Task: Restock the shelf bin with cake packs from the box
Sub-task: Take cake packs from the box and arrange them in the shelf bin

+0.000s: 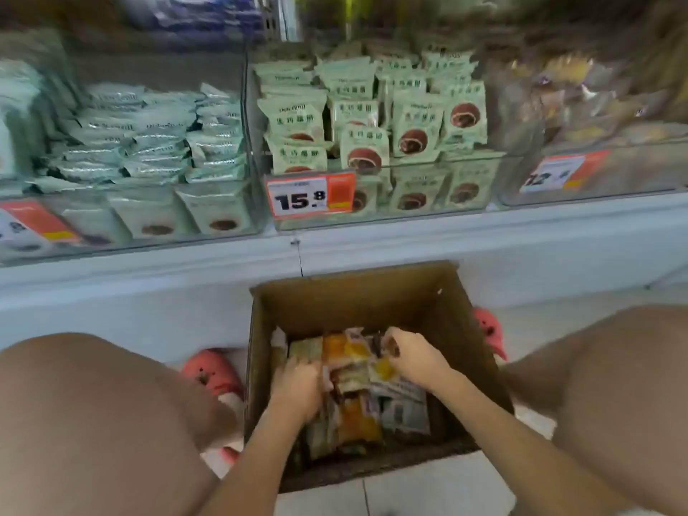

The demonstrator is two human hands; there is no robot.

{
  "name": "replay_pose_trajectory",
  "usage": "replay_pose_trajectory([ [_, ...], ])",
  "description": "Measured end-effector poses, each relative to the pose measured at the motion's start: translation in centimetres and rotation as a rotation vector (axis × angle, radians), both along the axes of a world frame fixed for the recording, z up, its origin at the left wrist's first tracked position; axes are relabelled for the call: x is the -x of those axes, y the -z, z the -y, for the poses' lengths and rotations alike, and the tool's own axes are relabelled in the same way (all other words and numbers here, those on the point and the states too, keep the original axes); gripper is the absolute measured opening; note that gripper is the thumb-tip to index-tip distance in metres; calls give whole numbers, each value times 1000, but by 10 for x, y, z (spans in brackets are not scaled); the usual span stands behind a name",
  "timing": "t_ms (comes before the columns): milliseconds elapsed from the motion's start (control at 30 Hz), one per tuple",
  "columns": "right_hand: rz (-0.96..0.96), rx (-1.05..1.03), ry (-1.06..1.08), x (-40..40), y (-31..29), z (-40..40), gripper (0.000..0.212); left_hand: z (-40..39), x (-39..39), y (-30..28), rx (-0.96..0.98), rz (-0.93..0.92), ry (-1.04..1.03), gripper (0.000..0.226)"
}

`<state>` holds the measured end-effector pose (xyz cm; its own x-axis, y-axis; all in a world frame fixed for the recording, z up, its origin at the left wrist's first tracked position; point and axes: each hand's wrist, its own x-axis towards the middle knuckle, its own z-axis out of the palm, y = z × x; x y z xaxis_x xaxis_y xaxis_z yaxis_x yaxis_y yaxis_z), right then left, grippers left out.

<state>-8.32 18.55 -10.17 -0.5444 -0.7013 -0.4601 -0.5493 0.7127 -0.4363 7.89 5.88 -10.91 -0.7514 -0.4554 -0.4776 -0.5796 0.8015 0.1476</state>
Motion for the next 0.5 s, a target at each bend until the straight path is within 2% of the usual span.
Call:
replay_pose_trajectory([
  [100,135,-270,-66,-2,43,-7,34,-4,-24,32,-126,138,-91,38],
  [167,100,-372,-103,-2,65,-9,47,-5,-29,45,-177,138,-124,42],
  [267,15,-416,-18,-1,91,-12,72,-10,-32,53,-224,100,-128,40],
  [367,25,-470,59,6,112,-11,90,-16,-37,58,-243,103,-110,40],
  [500,59,-503,-5,13,136,-7,109,-18,-38,65,-303,106,-168,39],
])
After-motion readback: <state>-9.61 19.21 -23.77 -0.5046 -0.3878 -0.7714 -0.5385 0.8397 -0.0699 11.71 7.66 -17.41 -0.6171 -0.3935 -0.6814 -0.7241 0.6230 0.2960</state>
